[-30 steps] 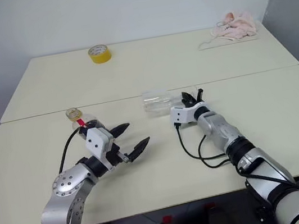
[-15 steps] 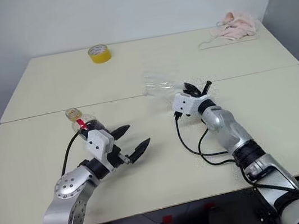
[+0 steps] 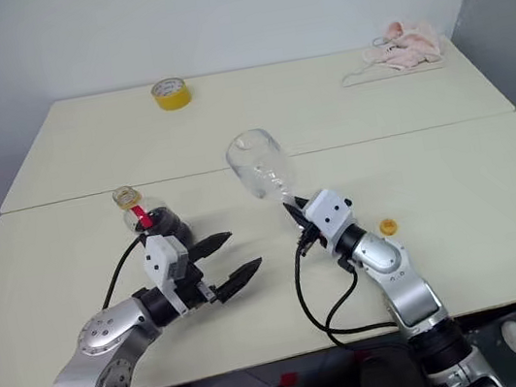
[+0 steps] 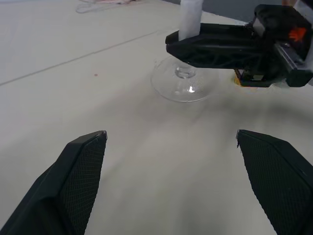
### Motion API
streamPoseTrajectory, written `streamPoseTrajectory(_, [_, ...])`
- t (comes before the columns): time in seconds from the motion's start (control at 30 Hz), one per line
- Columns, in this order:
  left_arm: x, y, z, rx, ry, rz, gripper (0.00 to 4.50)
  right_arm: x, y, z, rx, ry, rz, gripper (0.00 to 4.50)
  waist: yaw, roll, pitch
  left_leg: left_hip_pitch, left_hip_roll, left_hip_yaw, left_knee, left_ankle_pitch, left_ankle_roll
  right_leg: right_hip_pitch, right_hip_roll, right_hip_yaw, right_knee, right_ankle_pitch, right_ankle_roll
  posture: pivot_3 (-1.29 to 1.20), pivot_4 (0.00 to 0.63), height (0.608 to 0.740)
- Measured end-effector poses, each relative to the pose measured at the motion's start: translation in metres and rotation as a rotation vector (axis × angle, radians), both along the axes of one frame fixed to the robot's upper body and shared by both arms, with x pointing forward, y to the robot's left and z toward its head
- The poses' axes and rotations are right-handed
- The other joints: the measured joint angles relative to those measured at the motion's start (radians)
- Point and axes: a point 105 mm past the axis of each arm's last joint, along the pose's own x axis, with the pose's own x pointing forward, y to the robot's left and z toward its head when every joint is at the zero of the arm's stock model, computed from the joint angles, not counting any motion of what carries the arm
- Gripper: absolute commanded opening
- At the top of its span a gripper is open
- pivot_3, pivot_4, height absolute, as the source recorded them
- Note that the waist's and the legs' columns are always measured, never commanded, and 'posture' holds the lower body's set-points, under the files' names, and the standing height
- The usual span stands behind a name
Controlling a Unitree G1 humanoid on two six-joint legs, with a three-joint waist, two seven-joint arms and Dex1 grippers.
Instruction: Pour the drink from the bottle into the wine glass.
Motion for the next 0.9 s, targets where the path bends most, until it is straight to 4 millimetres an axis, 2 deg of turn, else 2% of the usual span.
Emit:
streamPoseTrajectory(0.1, [-0.002,0.003,0.000,0.003,0.018,-0.011,4.50,-0.008,0.018,0.000,0.069,0.019,0.088,0.15,0.000,0.000,0.000,0.000,0.000,0.000,0.000,0.000,0.000,0.000,0.000,0.000,0.000,0.000,0.000,0.00,0.150,0.740])
streamPoseTrajectory(0.23, [-0.003,0.004,0.003,0.001,0.013,-0.016,4.50,-0.006,0.028,-0.017,0.062,0.054,0.120,0.15,0.006,0.000,0.000,0.000,0.000,0.000,0.000,0.000,0.000,0.000,0.000,0.000,0.000,0.000,0.000,0.00,0.150,0.740])
streamPoseTrajectory(0.53, [-0.003,0.004,0.014,0.019,-0.042,-0.012,4.50,0.004,0.023,-0.049,0.031,0.126,0.106,0.15,0.018,0.000,0.000,0.000,0.000,0.000,0.000,0.000,0.000,0.000,0.000,0.000,0.000,0.000,0.000,0.00,0.150,0.740])
streamPoseTrajectory(0.7, [-0.003,0.006,0.017,0.018,-0.064,-0.006,4.50,0.009,0.013,-0.049,0.032,0.112,0.084,0.15,0.019,0.000,0.000,0.000,0.000,0.000,0.001,0.000,0.000,0.000,0.000,0.000,0.000,0.000,0.000,0.00,0.150,0.740])
streamPoseTrajectory(0.9, [-0.003,0.011,0.023,0.001,-0.099,-0.005,4.50,0.011,0.012,-0.049,0.028,0.110,0.091,0.15,0.018,0.000,0.000,0.000,0.000,0.000,0.000,0.000,0.000,0.000,0.000,0.000,0.000,0.000,0.000,0.00,0.150,0.740])
